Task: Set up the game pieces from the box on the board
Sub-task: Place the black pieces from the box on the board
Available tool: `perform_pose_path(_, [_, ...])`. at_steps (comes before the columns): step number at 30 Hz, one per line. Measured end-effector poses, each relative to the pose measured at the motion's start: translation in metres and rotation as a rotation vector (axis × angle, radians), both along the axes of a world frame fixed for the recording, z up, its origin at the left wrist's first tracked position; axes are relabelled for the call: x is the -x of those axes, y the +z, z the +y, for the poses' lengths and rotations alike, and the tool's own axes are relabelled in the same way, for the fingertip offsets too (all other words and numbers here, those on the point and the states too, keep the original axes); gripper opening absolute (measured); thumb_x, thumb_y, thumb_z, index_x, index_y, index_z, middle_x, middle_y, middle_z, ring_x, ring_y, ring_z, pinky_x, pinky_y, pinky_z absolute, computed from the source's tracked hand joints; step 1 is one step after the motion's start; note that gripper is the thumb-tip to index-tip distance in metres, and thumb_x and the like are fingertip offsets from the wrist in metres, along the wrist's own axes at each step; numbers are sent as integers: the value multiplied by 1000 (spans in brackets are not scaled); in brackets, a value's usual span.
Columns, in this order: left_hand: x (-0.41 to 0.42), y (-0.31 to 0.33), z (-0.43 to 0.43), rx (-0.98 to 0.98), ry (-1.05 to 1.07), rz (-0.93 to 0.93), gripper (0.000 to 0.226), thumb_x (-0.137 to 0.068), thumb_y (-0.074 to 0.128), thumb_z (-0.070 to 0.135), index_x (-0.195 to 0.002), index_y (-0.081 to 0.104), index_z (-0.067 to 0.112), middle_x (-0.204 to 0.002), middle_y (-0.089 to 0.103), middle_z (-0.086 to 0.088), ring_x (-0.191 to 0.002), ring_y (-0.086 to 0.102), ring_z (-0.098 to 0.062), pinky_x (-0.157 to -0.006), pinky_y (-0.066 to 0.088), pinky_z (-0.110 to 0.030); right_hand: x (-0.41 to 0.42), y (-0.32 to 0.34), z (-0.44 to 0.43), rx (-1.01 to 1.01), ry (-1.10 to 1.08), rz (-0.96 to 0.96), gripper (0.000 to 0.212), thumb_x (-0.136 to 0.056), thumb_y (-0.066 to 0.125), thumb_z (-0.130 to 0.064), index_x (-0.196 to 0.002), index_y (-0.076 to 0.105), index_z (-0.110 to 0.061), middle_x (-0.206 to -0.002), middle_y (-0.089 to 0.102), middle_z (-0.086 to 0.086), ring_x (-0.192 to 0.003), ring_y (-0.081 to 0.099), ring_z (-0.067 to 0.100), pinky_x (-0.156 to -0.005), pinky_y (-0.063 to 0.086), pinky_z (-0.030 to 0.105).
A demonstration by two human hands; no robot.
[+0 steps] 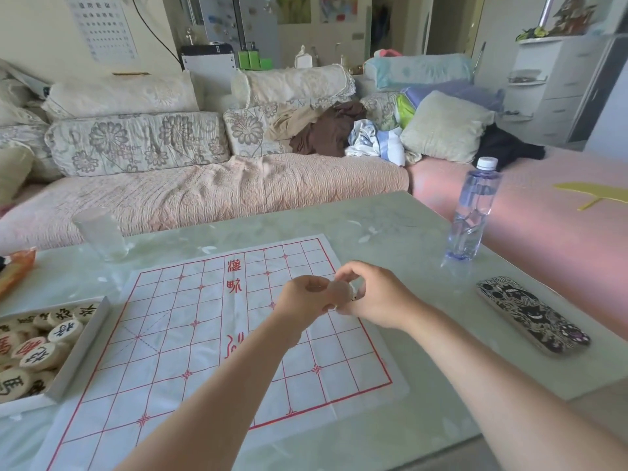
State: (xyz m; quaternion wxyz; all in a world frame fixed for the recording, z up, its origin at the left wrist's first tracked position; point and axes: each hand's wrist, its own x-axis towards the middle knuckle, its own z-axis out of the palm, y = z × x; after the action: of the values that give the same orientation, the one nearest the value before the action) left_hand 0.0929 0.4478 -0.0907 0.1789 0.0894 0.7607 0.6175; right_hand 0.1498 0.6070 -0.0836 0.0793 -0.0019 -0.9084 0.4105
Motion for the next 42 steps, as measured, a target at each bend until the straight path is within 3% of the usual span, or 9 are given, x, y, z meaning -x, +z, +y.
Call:
perform_pose_path(3, [-4, -1, 9, -17, 6, 3, 6, -83, 70, 17, -88, 71, 14, -81, 72, -2, -73, 64, -17, -80, 57, -32, -6, -5, 6, 3, -68, 27, 37, -70, 86, -32, -98, 63, -35, -101, 66, -17, -56, 52, -2, -58, 38, 12])
perform_pose_path(7, [3, -17, 21, 391, -80, 384, 27, -92, 48, 14, -107, 67, 27, -108, 63, 10, -96, 59, -11, -66, 46, -18, -21, -12, 19, -156, -164, -31, 39, -76, 80, -46, -105, 59, -32, -102, 63, -19, -87, 61, 1, -73, 48, 24])
perform_pose_path(11, [9, -32, 35, 615, -248, 624, 25, -93, 55, 20, -115, 66, 29, -121, 56, 2, -115, 47, -17, -90, 42, -25, -34, -16, 28, -363, -177, -127, 32, -79, 71, -54, -94, 52, -32, -98, 63, -15, -78, 58, 8, -66, 47, 29])
perform_pose_path(14, [11, -36, 43, 646, -283, 621, 24, -94, 55, 23, -115, 65, 27, -115, 56, -1, -111, 50, -20, -90, 47, -32, -36, -19, 31, -392, -161, -137, 32, -80, 69, -56, -91, 52, -31, -100, 64, -16, -69, 51, 1, -59, 39, 24])
perform_pose_path(20, [14, -40, 43, 626, -271, 631, 22, -92, 57, 25, -113, 65, 28, -112, 56, 2, -108, 50, -17, -85, 43, -26, -36, -23, 26, -437, -93, -110, 28, -81, 68, -52, -91, 54, -30, -100, 65, -15, -82, 57, 14, -59, 35, 18])
perform_pose_path(24, [12, -40, 35, 614, -279, 653, 27, -93, 55, 23, -118, 62, 30, -119, 55, 3, -114, 46, -16, -90, 39, -26, -33, -24, 24, -486, -83, -149, 26, -81, 66, -55, -91, 62, -32, -101, 58, -12, -92, 58, 13, -67, 39, 26])
perform_pose_path(29, [4, -31, 10, 628, -242, 729, 34, -92, 55, 20, -124, 58, 30, -122, 54, 4, -117, 46, -17, -94, 45, -34, -30, -6, 6, -464, -118, -97, 26, -88, 57, -58, -81, 58, -32, -95, 52, -8, -82, 57, 14, -63, 37, 28])
perform_pose_path(38, [0, 1, -124, 678, -41, 746, 30, -92, 55, 25, -121, 57, 32, -111, 55, 9, -100, 54, -13, -82, 52, -35, 2, 19, -110, -341, 78, 108, 8, -94, 57, -39, -94, 63, -34, -101, 61, -14, -93, 58, 10, -77, 49, 32])
perform_pose_path(42, [5, 12, -216, 707, 98, 695, 29, -91, 58, 24, -120, 59, 29, -110, 57, 6, -96, 57, -15, -82, 50, -33, 27, 22, -187, -308, 198, 109, 13, -95, 58, -35, -104, 66, -31, -105, 63, -15, -93, 59, 8, -80, 50, 32])
